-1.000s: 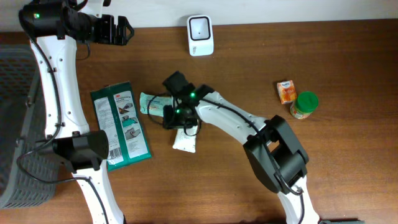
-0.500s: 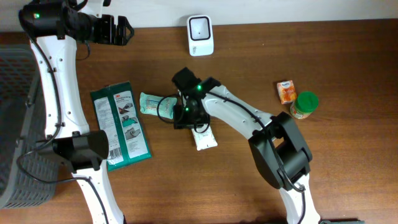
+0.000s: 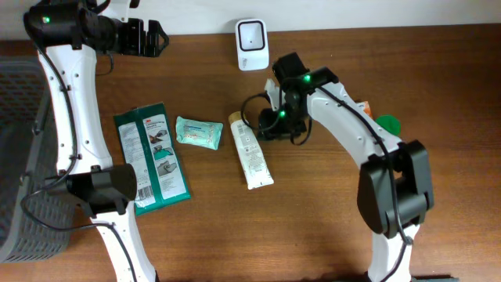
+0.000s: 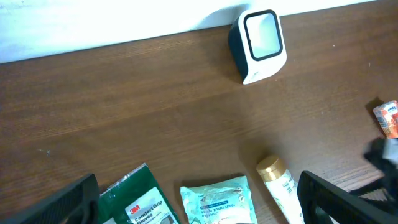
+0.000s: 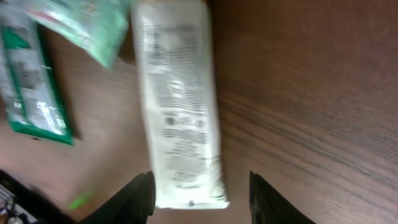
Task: Scan the item barcode
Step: 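Lift the white tube and swing it upright toward the scanner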
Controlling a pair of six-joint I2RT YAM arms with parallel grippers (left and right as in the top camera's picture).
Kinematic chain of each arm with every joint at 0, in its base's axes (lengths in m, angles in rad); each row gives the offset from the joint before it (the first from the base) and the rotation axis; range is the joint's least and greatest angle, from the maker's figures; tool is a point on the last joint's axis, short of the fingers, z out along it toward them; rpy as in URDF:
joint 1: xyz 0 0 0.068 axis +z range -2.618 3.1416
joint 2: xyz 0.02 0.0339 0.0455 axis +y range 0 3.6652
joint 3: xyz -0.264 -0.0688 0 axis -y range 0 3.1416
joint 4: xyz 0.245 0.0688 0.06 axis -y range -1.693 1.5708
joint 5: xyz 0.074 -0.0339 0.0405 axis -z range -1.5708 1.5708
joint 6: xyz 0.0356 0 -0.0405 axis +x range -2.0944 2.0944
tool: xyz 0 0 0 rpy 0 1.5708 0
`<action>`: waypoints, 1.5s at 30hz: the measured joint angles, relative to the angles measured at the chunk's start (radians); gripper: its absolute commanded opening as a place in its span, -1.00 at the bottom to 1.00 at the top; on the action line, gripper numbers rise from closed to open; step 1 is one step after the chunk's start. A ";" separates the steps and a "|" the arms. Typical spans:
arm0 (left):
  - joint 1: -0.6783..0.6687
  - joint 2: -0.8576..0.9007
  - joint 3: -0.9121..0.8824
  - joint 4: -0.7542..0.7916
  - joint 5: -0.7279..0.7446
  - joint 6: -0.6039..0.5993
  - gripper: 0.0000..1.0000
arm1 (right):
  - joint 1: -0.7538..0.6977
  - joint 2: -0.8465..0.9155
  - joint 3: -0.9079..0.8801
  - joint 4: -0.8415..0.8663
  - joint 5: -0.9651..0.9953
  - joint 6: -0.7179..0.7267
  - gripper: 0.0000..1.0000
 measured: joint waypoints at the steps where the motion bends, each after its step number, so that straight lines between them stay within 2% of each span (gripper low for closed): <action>1: 0.000 0.000 0.000 -0.001 0.000 0.000 0.98 | -0.004 0.013 -0.024 0.031 -0.018 -0.013 -0.07; 8: 0.000 0.000 0.000 0.000 0.000 0.000 0.98 | 0.001 0.040 -0.199 0.261 -0.117 -0.058 -0.08; 15: 0.000 0.000 0.000 0.000 0.000 0.000 0.98 | 0.050 0.042 -0.246 0.367 -0.115 -0.055 -0.03; 22: 0.000 0.000 0.000 0.000 0.000 0.000 0.98 | 0.101 0.050 -0.245 0.396 -0.077 0.010 -0.91; 29: 0.000 0.000 0.000 0.000 0.000 0.000 0.99 | 0.084 0.052 -0.243 0.422 -0.174 0.062 -0.92; 36: 0.000 0.000 0.000 0.000 0.000 0.000 0.99 | 0.042 0.021 -0.224 0.297 -0.142 0.042 -0.91; 40: 0.000 0.000 0.000 0.000 0.000 0.000 0.98 | 0.017 -0.116 -0.230 0.259 -0.115 0.000 -0.91; 45: 0.000 0.000 0.000 0.000 0.000 0.000 0.98 | -0.022 -0.355 -0.230 0.256 -0.232 -0.060 -0.92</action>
